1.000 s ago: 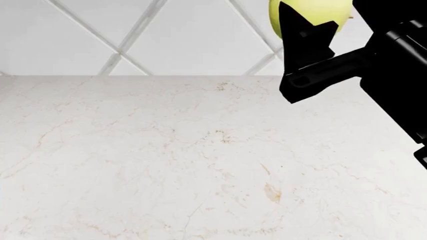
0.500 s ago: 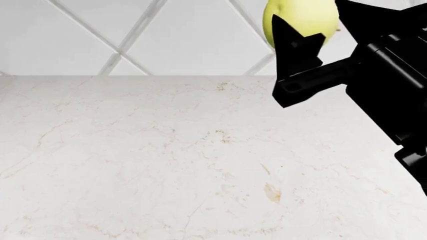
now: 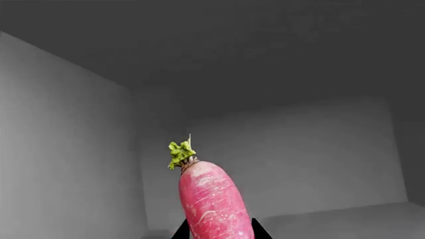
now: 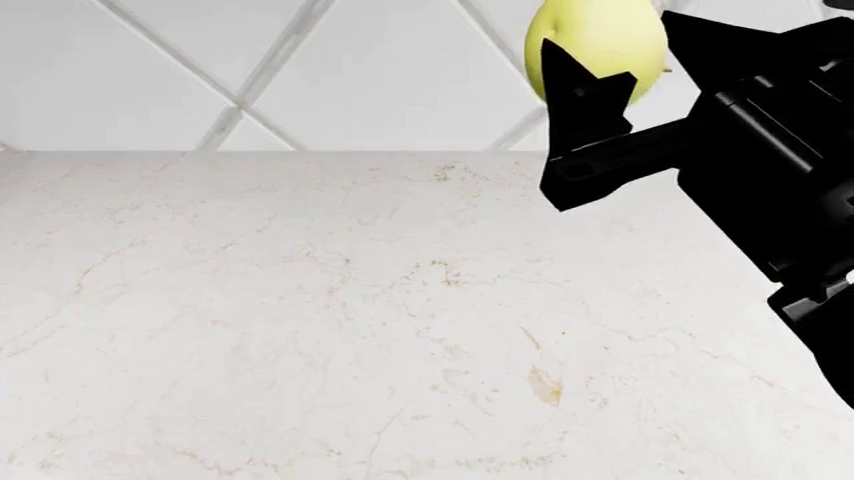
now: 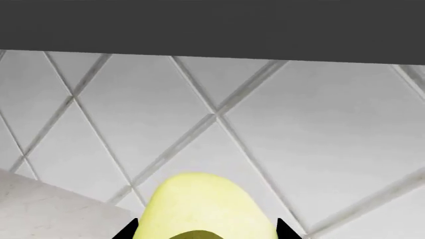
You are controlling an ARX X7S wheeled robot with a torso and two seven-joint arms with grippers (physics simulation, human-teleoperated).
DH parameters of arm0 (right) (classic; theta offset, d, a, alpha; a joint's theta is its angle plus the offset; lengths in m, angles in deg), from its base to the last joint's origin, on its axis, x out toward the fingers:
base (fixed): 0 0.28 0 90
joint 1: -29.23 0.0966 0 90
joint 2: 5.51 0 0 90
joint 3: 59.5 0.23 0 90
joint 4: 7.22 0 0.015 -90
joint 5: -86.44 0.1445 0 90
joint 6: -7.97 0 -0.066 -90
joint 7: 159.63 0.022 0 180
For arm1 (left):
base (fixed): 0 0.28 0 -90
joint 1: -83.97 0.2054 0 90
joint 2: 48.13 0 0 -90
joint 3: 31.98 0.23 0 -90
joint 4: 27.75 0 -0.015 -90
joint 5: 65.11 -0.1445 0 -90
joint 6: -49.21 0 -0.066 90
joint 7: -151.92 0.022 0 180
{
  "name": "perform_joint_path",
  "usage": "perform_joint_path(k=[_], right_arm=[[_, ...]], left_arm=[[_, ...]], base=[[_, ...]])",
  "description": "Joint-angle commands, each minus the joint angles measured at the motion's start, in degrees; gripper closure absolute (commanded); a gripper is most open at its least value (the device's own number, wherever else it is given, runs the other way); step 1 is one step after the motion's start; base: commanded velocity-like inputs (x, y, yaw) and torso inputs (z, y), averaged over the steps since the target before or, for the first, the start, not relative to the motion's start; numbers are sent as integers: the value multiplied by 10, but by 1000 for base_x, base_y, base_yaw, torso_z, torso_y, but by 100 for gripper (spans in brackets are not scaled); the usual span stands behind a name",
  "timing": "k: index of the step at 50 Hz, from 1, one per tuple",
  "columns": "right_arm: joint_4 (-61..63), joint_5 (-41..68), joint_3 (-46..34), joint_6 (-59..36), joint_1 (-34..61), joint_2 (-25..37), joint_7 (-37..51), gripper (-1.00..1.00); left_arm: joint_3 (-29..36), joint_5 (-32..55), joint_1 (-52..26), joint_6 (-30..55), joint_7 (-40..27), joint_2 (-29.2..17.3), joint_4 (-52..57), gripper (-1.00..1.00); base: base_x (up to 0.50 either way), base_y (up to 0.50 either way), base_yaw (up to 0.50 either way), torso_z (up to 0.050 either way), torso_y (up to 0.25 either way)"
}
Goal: Pick the pear, radish from the counter and place them in the cabinet. Then close the cabinet.
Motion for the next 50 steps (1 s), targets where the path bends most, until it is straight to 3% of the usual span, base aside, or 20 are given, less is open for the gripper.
perform_joint_path(k=[1, 24, 25, 44, 50], right_arm=[[1, -2, -2, -2, 2, 6, 2, 100], [12, 3, 0, 10, -10, 17, 5, 100], [12, 2, 0, 10, -11, 18, 4, 100], [15, 2, -4, 18, -12, 21, 4, 100], [18, 10, -8, 20, -8, 21, 13, 100]], left_arm=[[45, 50, 7, -10, -22, 2, -40, 100], [85, 62, 31, -13, -41, -2, -40, 100], [86, 62, 31, -14, -41, -2, -40, -100], [90, 64, 20, -19, -37, -3, -40, -100], [58, 51, -2, -28, -26, -7, -40, -100]], base=[[0, 0, 0, 0, 0], [0, 0, 0, 0, 0], [0, 0, 0, 0, 0], [0, 0, 0, 0, 1], [0, 0, 0, 0, 0]])
